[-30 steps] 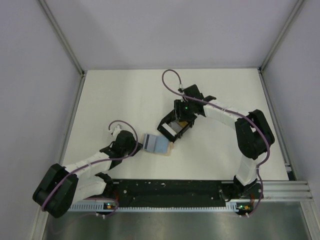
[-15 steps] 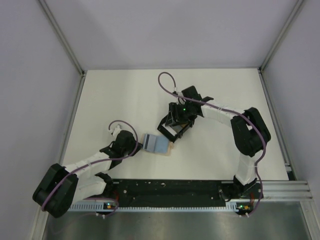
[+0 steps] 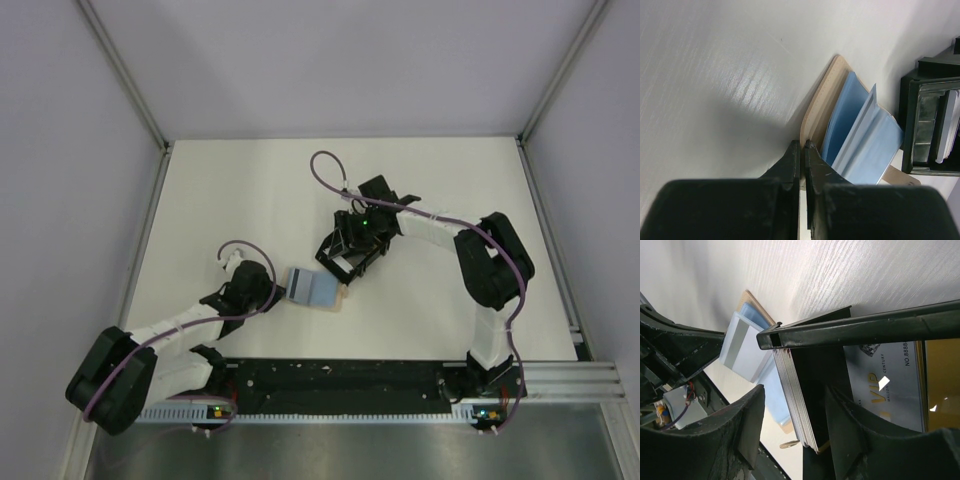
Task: Put the credit cards into the card holder
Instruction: Pick up the credit card from the storage box.
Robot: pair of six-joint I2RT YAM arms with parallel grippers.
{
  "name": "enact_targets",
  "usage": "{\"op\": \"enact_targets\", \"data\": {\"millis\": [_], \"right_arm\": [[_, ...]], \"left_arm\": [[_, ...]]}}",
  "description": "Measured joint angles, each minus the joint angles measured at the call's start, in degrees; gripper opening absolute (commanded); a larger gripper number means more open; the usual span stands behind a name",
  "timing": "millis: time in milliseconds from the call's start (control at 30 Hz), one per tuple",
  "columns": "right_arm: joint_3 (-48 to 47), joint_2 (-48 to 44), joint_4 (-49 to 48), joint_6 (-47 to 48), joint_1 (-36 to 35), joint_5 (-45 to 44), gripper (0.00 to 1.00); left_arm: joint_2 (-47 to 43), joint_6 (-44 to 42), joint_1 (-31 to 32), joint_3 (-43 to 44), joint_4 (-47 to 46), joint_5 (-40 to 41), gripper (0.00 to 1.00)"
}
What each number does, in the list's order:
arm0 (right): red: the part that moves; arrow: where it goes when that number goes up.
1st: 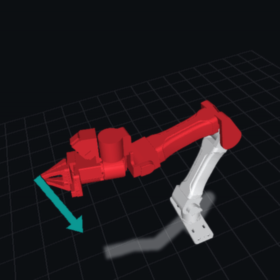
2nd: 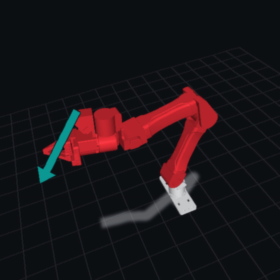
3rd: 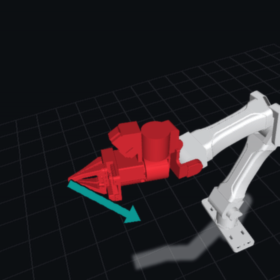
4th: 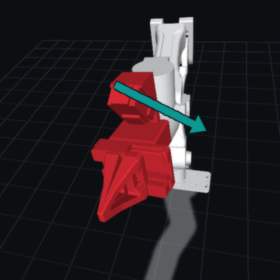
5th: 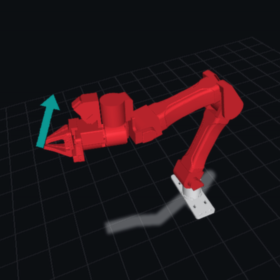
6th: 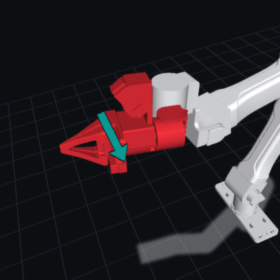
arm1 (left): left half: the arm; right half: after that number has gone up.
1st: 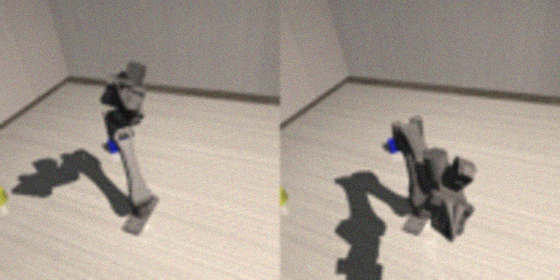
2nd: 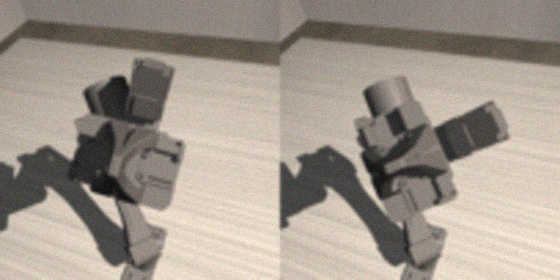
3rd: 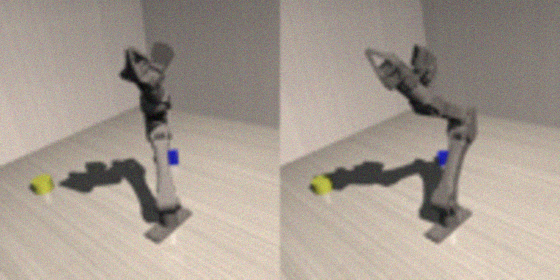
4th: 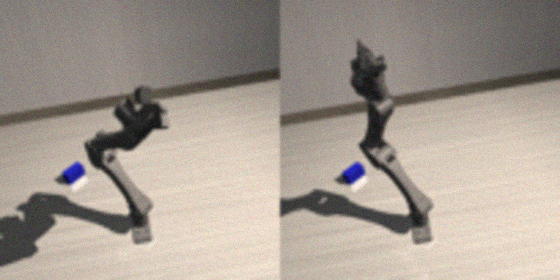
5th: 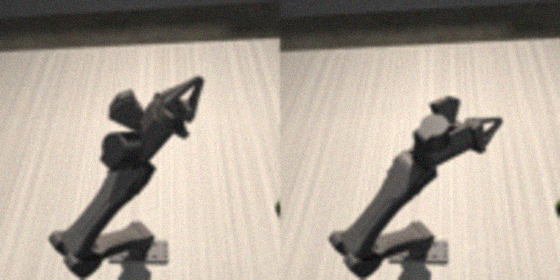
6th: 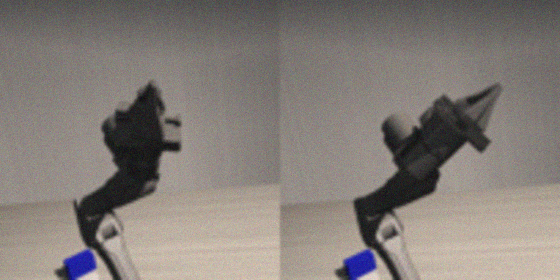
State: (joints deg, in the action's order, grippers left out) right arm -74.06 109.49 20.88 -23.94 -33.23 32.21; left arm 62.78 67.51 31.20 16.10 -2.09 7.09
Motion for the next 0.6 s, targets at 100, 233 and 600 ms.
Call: {"op": "enact_targets", "data": {"millis": [100, 233, 600], "right_arm": [[0.00, 0.00, 0.00, 0.00, 0.00, -0.02, 0.47], [0.00, -0.02, 0.00, -0.02, 0.02, -0.02, 0.41], [0.00, -0.59, 0.17, -0.07, 0.02, -0.59, 0.26]], "left_arm": [[0.00, 0.00, 0.00, -0.02, 0.00, 0.00, 0.00], [0.00, 0.00, 0.00, 0.00, -0.02, -0.02, 0.00], [0.00, -0.02, 0.00, -0.02, -0.04, -0.04, 0.00]]}}
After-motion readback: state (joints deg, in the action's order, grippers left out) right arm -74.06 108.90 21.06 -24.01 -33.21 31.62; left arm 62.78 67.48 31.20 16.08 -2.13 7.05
